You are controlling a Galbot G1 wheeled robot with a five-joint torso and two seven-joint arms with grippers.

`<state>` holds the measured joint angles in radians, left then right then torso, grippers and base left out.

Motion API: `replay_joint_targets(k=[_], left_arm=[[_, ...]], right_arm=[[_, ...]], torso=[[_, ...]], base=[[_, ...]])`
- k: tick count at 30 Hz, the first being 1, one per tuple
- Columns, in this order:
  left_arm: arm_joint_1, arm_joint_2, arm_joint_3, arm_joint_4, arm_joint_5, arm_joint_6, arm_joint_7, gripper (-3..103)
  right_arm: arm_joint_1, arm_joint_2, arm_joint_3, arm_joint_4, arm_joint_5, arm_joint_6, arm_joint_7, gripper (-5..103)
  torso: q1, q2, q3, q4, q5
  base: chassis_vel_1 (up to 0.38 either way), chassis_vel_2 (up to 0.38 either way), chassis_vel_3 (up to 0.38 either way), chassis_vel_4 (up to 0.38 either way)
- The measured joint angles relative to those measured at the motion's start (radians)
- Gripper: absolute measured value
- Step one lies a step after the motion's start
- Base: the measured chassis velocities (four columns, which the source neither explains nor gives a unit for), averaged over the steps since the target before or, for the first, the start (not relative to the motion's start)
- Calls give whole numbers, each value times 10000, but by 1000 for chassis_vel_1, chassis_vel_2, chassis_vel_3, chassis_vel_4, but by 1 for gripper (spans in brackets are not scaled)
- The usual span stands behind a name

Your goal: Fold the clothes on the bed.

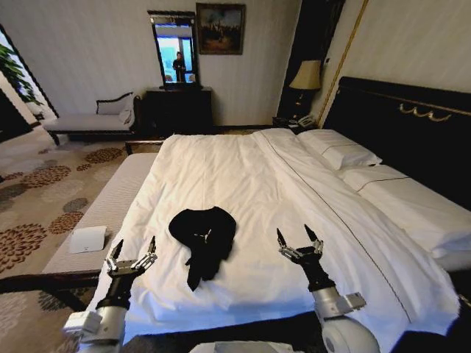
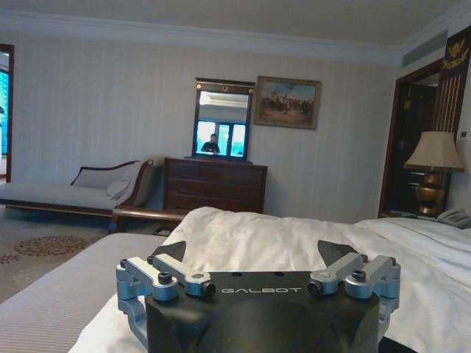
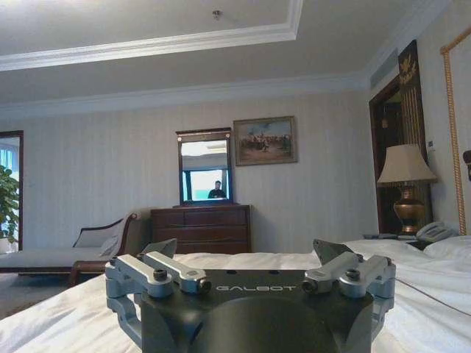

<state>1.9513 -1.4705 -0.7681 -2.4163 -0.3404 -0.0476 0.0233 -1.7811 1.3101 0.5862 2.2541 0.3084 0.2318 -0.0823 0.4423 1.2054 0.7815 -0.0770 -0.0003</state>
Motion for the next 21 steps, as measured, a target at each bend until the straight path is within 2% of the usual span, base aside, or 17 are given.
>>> replay_joint_targets(k=[12,21], left_arm=[[-25,52,-30,41,-39,-16,-1,100],[-82,130,-128,110,-77,-5,-9,100]], right_arm=[[-108,87,-45,-57,-474,-42,-34,100],[-9,143,-215,-163,-405,34,81,100]], torso=[[-16,5,-4,-1,1],[-11,4,-3,0,4]], base=[[0,0,0,0],[4,4,-7,-5]])
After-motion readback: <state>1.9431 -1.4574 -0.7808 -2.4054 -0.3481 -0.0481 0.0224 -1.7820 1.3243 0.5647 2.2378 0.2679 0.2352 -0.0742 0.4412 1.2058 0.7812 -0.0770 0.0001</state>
